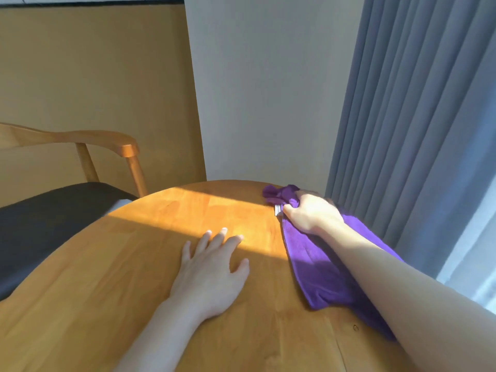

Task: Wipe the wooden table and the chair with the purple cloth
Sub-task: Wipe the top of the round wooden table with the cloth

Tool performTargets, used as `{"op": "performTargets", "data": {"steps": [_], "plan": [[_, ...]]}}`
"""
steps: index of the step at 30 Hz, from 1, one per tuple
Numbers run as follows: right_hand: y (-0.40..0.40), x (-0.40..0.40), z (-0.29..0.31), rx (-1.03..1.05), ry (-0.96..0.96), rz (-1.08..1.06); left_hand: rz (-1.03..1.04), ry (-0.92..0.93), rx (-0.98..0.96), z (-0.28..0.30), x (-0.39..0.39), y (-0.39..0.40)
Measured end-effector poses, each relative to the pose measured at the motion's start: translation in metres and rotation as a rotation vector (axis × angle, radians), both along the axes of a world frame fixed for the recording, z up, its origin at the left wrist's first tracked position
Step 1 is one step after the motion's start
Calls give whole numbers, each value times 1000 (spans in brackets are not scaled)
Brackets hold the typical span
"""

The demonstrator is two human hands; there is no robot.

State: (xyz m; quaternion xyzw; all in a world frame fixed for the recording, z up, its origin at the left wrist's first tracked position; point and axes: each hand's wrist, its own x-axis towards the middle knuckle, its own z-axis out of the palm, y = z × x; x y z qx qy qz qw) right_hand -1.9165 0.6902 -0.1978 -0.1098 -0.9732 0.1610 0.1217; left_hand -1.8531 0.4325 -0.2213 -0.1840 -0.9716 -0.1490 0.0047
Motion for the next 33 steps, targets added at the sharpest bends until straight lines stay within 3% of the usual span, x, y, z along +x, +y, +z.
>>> {"op": "performTargets", "data": {"steps": [7,13,18,25,29,33], "plan": [[-45,-25,2,50,-69,272,34,-2,1,4,-1,2],[-60,27,-7,12,-108,402,19,31,2,4,5,-3],[-32,52,-14,1,-141,208,21,21,50,5,6,-2],[-26,-33,-1,55,-149,5,44,93,1,10,4,4],[-52,-65,0,86,-159,72,65,109,9,10,4,3],[-55,-43,0,90,-139,256,63,96,36,12,4,1]]}}
